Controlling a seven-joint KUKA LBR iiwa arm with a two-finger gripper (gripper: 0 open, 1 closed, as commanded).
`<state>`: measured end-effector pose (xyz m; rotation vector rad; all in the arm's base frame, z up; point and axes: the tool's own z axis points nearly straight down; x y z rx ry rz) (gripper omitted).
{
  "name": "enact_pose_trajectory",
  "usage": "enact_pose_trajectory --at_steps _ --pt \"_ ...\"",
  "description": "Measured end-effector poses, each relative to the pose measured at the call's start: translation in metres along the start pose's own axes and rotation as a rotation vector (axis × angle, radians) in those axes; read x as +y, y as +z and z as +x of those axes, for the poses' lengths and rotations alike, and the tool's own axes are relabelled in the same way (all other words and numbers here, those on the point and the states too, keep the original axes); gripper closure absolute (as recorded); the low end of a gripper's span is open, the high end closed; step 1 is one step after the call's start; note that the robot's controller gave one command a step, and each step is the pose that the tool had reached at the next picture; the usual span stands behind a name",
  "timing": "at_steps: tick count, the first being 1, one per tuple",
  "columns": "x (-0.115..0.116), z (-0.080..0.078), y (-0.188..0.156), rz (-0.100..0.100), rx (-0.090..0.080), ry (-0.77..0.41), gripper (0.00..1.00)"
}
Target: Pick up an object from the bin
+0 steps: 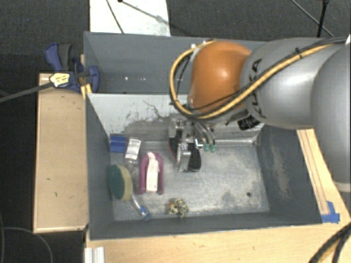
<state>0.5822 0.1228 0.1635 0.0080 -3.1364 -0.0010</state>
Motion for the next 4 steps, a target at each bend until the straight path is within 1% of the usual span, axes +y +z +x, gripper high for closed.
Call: enact_pose_trajectory --at_steps 1,2,3,4 --pt "0.027 0.023 0.085 0.000 -0.004 -0.070 0.00" --pt "0.059 0.049 0.090 0.000 -0.016 -0.012 0.00" --pt "0.086 0.055 0.092 -0.001 -0.013 -0.439 0.00" --pt "0.086 0.056 0.091 -0.002 -0.008 -0.432 1.00"
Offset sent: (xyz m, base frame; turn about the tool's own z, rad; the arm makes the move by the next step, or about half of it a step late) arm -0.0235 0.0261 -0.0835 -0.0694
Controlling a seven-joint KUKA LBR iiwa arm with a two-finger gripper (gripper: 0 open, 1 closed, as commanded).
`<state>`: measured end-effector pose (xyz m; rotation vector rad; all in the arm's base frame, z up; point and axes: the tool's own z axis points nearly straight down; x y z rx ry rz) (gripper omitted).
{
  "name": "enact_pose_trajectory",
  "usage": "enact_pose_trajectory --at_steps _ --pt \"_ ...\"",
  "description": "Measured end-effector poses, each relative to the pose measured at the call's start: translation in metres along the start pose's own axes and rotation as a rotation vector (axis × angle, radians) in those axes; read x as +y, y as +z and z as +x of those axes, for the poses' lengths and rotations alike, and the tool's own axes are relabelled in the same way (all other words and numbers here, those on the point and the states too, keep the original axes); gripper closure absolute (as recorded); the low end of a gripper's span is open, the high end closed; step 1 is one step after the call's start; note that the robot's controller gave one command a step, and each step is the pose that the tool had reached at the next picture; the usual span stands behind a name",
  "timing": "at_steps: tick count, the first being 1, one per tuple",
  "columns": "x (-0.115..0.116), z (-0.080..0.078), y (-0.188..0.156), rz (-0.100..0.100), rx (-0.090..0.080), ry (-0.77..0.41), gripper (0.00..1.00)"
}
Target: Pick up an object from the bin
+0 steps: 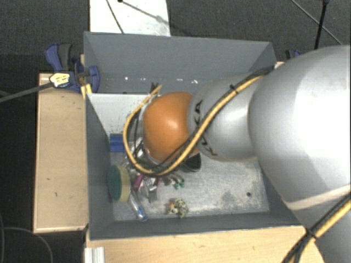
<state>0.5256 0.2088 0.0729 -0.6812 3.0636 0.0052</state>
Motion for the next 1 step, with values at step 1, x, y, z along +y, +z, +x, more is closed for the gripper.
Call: enact_pose_trajectory --at_steps 1 --pt "-0.0059 -0.0001 -0.1879 0.004 -0.008 -0.067 1.00"
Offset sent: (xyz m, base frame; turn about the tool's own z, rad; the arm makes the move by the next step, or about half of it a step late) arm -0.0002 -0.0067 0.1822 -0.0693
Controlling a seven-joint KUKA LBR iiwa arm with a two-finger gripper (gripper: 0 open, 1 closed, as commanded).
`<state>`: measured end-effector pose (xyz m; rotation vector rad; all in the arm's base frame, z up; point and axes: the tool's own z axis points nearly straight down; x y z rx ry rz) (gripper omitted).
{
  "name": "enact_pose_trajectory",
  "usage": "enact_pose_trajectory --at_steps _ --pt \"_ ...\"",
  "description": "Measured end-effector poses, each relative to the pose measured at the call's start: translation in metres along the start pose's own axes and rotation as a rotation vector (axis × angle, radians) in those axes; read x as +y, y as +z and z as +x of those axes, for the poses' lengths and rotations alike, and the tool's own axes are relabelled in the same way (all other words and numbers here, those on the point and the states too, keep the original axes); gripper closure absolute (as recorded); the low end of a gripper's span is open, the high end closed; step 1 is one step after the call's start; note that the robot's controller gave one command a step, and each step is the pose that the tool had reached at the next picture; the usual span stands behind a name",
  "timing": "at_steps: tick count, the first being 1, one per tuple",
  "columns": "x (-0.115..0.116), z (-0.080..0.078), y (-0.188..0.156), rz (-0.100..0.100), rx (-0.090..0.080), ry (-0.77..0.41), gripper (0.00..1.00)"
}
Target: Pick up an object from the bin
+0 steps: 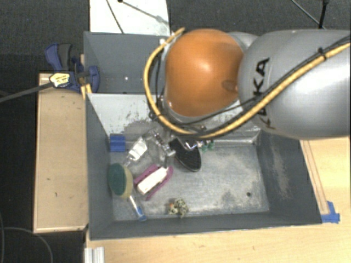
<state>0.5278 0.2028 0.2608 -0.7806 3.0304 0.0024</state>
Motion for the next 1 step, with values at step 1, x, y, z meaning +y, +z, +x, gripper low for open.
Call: enact_pose_trajectory --at_steps 1 --pt "-0.0039 0.0055 0.1085 -0.002 0.017 0.094 1.00"
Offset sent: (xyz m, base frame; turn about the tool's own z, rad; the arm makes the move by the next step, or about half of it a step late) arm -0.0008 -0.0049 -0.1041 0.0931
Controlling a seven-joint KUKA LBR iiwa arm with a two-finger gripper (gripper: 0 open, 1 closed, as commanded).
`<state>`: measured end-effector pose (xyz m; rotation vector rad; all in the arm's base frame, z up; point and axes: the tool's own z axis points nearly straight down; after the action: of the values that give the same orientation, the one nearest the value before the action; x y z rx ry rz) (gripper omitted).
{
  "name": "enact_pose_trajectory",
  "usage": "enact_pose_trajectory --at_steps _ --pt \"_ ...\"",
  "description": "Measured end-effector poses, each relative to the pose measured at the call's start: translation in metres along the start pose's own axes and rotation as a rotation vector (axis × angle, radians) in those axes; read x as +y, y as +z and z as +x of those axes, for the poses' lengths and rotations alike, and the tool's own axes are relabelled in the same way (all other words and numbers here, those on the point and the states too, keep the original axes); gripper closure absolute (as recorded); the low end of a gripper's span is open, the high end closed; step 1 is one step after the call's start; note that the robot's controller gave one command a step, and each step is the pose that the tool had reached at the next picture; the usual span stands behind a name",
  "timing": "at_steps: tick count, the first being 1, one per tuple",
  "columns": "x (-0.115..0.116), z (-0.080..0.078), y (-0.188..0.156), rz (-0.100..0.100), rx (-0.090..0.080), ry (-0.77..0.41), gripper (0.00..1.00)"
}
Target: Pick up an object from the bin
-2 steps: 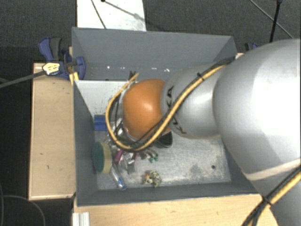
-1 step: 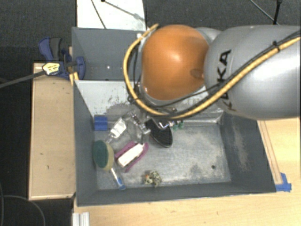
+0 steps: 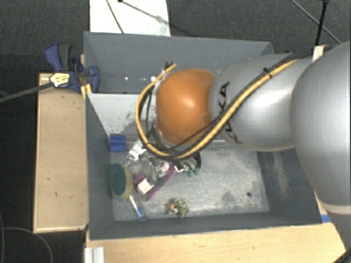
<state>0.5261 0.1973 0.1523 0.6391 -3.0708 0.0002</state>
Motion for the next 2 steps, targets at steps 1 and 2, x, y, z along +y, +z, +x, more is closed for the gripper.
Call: enact_pose_trajectory --at_steps 1,2 --pt "0.000 -0.002 -0.005 0.000 -0.008 0.002 0.00" --pt "-0.025 -0.015 0.081 0.001 -0.002 -0.547 0.00"
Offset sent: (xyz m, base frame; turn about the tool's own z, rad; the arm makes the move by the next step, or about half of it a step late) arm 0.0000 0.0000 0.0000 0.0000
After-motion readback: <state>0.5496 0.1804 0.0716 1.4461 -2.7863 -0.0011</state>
